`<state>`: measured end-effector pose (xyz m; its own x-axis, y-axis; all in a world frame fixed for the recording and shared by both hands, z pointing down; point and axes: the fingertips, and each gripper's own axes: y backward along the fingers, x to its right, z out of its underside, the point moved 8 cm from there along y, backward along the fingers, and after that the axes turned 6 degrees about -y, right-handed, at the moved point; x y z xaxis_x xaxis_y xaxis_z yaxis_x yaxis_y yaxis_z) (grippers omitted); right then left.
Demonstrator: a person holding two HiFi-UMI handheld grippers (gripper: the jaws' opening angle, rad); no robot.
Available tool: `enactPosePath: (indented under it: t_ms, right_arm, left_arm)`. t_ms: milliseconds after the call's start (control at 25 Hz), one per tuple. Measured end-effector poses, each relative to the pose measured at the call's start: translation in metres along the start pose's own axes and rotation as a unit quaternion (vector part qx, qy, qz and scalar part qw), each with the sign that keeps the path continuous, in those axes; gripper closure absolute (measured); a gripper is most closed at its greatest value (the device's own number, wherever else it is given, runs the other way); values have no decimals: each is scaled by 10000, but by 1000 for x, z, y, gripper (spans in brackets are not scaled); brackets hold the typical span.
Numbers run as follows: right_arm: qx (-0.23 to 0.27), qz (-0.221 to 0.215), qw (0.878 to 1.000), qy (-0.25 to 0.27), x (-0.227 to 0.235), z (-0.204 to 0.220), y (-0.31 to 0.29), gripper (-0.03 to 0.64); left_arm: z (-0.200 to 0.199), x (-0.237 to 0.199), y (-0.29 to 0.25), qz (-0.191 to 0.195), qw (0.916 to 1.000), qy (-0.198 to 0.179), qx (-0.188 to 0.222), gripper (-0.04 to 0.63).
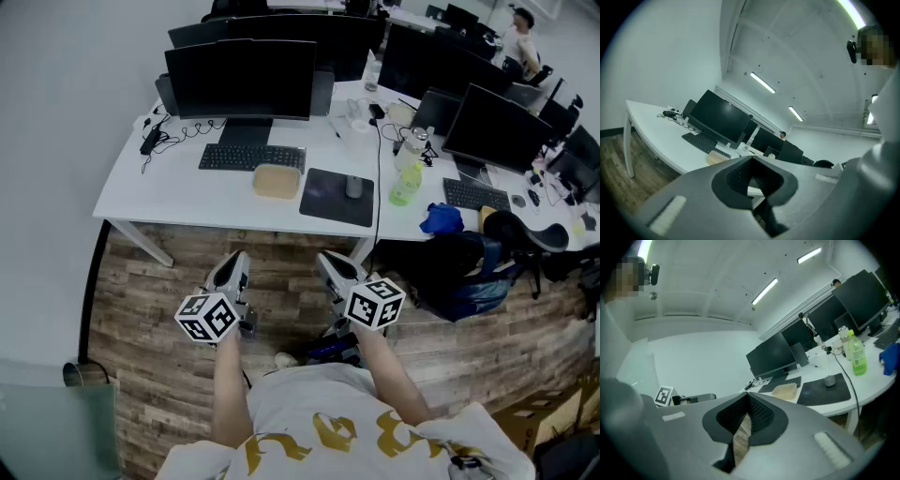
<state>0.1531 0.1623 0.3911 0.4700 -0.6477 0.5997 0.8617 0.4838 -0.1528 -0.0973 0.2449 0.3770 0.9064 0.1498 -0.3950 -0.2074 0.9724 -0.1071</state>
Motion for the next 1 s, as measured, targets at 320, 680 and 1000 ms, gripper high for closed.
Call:
enactPosePath:
  t_ms: [320, 680, 1000]
  right_arm:
    - [-159, 137, 9997, 98, -3, 8, 0, 592]
    - [312, 64, 9991, -281, -2, 1, -14, 591]
    - [104, 238, 9983, -529, 35, 1, -67, 552]
  left_arm:
    - [-7, -6, 18, -58, 9993, -198, 322, 594]
    - [-5, -25, 8, 70, 9998, -179, 89, 594]
    - [-1, -60, -42, 168, 9987, -363, -316, 594]
